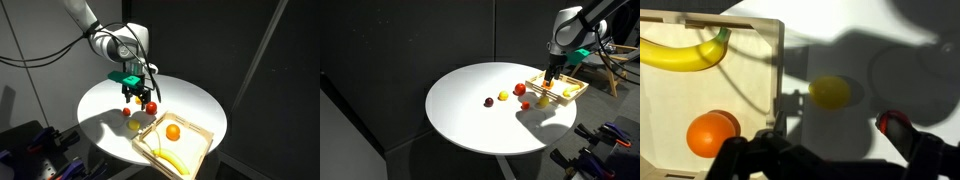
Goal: Put the toy orange and lemon on the tray
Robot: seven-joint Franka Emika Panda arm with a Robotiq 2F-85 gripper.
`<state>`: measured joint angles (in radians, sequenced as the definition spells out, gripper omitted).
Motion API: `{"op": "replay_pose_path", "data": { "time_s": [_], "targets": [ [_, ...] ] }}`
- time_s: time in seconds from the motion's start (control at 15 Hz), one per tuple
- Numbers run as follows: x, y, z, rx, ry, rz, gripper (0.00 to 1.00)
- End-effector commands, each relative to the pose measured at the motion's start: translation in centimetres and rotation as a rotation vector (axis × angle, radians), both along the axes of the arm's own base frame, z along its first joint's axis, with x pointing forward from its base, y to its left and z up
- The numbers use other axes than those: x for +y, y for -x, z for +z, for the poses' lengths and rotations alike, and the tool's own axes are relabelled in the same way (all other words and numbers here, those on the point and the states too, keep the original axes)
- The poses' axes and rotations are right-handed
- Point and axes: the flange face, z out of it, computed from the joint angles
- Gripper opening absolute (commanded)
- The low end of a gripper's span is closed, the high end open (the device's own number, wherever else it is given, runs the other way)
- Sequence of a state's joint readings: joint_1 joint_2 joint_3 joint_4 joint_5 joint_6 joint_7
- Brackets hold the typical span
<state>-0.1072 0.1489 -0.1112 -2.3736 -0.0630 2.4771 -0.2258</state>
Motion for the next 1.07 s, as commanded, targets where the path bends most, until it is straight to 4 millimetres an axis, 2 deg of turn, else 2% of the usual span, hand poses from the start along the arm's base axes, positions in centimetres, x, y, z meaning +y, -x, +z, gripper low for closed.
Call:
{"op": "replay_pose_path", "data": {
  "time_s": [0.0,0.53,1.0],
  "targets": [
    [-0.1,-0.1,-0.6,0.013,0.025,0.003,1.00],
    [-0.2,-0.2,-3.9,0.025,0.017,-0.021,1.00],
    [0.1,-0.6,-5.9,-0.011,0.023,-0.073,1.00]
  ]
}}
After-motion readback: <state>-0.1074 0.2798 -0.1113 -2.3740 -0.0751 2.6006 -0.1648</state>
